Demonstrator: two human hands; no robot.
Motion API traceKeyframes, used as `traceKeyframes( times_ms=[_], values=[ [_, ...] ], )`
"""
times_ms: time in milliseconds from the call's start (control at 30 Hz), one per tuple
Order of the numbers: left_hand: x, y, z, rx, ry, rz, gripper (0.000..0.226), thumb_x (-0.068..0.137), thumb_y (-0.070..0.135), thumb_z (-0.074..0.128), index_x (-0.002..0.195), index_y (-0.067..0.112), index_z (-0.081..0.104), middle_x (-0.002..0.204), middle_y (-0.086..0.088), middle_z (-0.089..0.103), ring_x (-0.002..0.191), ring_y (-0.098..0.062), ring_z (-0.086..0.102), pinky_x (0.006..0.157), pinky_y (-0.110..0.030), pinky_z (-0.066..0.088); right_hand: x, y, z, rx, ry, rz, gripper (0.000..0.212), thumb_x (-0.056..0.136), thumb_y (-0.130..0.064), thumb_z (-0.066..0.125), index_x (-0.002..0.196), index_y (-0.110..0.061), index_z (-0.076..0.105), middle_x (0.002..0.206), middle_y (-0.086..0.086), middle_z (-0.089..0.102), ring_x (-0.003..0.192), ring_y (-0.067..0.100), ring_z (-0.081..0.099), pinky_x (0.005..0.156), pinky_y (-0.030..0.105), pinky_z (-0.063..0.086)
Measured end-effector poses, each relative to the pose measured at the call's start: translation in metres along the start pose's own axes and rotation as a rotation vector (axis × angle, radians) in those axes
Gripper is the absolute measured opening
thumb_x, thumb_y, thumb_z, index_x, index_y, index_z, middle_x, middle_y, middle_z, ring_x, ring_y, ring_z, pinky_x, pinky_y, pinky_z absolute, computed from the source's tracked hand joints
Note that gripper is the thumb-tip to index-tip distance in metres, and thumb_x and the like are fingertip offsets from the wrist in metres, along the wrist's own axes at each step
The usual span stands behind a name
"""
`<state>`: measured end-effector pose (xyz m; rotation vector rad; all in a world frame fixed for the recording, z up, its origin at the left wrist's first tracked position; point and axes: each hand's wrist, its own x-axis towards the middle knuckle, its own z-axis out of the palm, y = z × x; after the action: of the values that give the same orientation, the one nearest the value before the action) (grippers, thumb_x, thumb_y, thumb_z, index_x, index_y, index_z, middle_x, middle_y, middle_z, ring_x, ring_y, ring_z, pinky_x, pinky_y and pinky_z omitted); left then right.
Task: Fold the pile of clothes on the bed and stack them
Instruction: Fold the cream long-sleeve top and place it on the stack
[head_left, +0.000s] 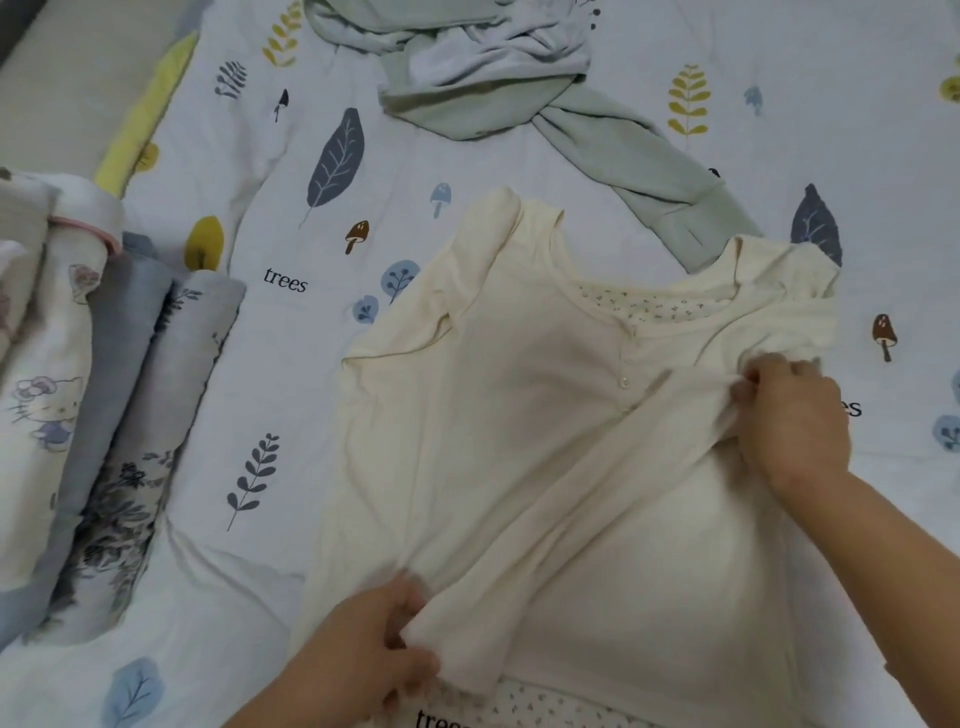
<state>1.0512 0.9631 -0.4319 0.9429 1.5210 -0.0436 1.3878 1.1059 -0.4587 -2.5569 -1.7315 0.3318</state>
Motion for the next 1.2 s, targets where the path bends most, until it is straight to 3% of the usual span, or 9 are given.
traceKeyframes(
  times_ms=[100, 233, 367, 500, 633, 800, 900, 1067, 1200],
  values=[
    [-0.005, 0.002, 0.006, 0.318, 0.193, 0.013, 0.018, 0.075, 0.023, 0.068, 0.07, 0.033, 0.054, 0.064, 0.007, 0.061, 0.06, 0.005, 0.052, 0.062, -0.012, 0.041, -0.019, -0.018, 0.001, -0.032, 0.118, -0.105, 0.037, 0.084, -0.006, 0.059, 0.12, 0.004, 0.052, 0.114, 0.035, 0.048, 0.107, 0.048, 0.044, 0.084, 0.055, 0.038],
    [-0.007, 0.001, 0.011, 0.37, 0.502, -0.017, 0.017, 0.082, 0.031, 0.061, 0.071, 0.034, 0.049, 0.069, 0.007, 0.059, 0.07, -0.003, 0.056, 0.057, -0.015, 0.037, -0.07, -0.052, 0.022, -0.053, 0.053, -0.461, 0.061, 0.074, -0.017, 0.074, 0.128, -0.002, 0.053, 0.131, 0.035, 0.045, 0.12, 0.05, 0.046, 0.091, 0.06, 0.04],
    [0.002, -0.015, 0.0, 0.391, 0.858, -0.047, 0.041, 0.074, 0.014, 0.074, 0.111, 0.005, 0.059, 0.101, -0.017, 0.056, 0.096, -0.039, 0.054, 0.075, -0.043, 0.045, -0.097, -0.056, 0.056, -0.242, -0.33, -0.563, 0.065, 0.098, -0.044, 0.03, 0.151, -0.019, 0.001, 0.158, 0.014, -0.007, 0.145, 0.03, -0.008, 0.115, 0.048, 0.001],
    [0.011, -0.018, -0.022, 0.272, 0.686, -0.219, 0.045, 0.086, 0.018, 0.062, 0.127, 0.008, 0.048, 0.113, -0.012, 0.059, 0.104, -0.03, 0.054, 0.082, -0.038, 0.042, -0.1, -0.065, 0.051, -0.183, -0.292, -0.485, 0.063, 0.098, -0.041, 0.027, 0.151, -0.022, 0.0, 0.158, 0.01, -0.009, 0.145, 0.024, -0.011, 0.116, 0.042, -0.003],
    [-0.003, 0.004, -0.035, 0.06, 0.644, -0.044, 0.01, 0.088, 0.006, 0.055, 0.079, 0.006, 0.051, 0.069, -0.009, 0.055, 0.064, -0.024, 0.049, 0.064, -0.038, 0.042, -0.118, -0.083, 0.028, 0.062, -0.325, -0.495, 0.058, 0.097, -0.04, 0.034, 0.149, -0.023, 0.015, 0.158, 0.004, 0.0, 0.145, 0.017, -0.003, 0.114, 0.027, -0.006],
    [-0.044, 0.056, -0.031, -0.109, 0.547, 0.243, 0.01, 0.083, 0.01, 0.061, 0.087, 0.018, 0.061, 0.072, -0.005, 0.063, 0.054, -0.028, 0.059, 0.051, -0.024, 0.044, -0.162, -0.115, -0.015, 0.808, -0.77, -0.341, 0.057, 0.08, -0.063, 0.052, 0.13, -0.05, 0.026, 0.146, -0.016, 0.031, 0.137, -0.001, 0.024, 0.113, 0.024, 0.024],
    [-0.06, 0.093, -0.019, -0.172, 0.454, 0.39, 0.013, 0.081, 0.009, 0.067, 0.083, 0.021, 0.065, 0.066, 0.001, 0.062, 0.046, -0.014, 0.056, 0.046, -0.019, 0.041, -0.18, -0.13, -0.038, 1.305, -1.018, -0.35, 0.069, 0.071, -0.032, 0.075, 0.128, -0.042, 0.037, 0.128, -0.013, 0.057, 0.122, 0.003, 0.05, 0.099, 0.022, 0.041],
    [-0.063, 0.133, -0.012, -0.221, 0.113, 0.594, 0.028, 0.072, 0.044, 0.061, 0.098, 0.038, 0.07, 0.089, 0.011, 0.072, 0.081, -0.009, 0.068, 0.072, -0.025, 0.055, -0.163, -0.1, -0.065, 1.527, -0.798, -0.173, 0.049, 0.073, 0.003, 0.057, 0.106, -0.032, 0.066, 0.095, 0.005, 0.072, 0.08, 0.02, 0.068, 0.069, 0.027, 0.052],
    [-0.026, 0.141, -0.015, 0.061, 0.391, 0.648, 0.016, 0.085, 0.029, 0.06, 0.083, 0.043, 0.066, 0.087, 0.026, 0.067, 0.082, 0.008, 0.06, 0.066, -0.003, 0.041, -0.144, -0.05, -0.052, 1.319, -0.649, 0.261, 0.045, 0.081, 0.01, 0.047, 0.095, -0.024, 0.072, 0.075, 0.008, 0.069, 0.066, 0.02, 0.063, 0.064, 0.031, 0.048]
  ],
)
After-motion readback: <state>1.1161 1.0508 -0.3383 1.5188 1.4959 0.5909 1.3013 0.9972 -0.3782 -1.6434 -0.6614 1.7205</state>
